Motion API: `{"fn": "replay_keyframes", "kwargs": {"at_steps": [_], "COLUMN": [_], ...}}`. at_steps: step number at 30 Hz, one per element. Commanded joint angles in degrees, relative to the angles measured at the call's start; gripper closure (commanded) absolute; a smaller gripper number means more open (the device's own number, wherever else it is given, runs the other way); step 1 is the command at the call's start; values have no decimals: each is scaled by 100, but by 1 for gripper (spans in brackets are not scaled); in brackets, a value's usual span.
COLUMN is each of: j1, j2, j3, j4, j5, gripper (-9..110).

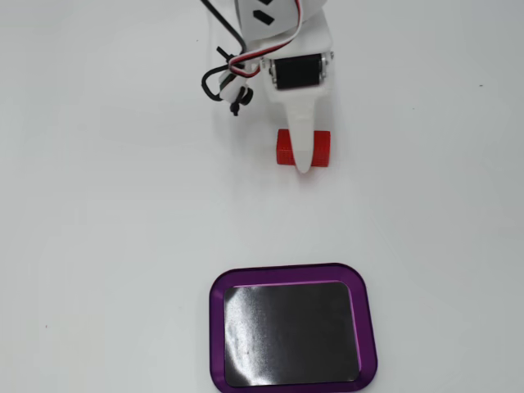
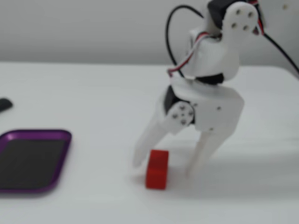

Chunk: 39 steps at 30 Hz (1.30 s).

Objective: Pick up the cube and place it in the box.

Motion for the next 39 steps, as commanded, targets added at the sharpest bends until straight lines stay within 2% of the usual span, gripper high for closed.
{"fn": "replay_keyframes", "kwargs": {"at_steps": [1,10,18,25,30,35,39], "j1": [-97,-44,-105,-158,-70,-70,-53], "j2": [26,26,35,185,1046,2215,2936], "j3": [-114,-114,-114,-237,-510,-483,-237], "j4": [-53,-79,-334,-290,-325,-457,-1318], "j5": [18,-35,-44,-44,-44,-800,-1380], "gripper": [73,75,102,102,102,102,102]}}
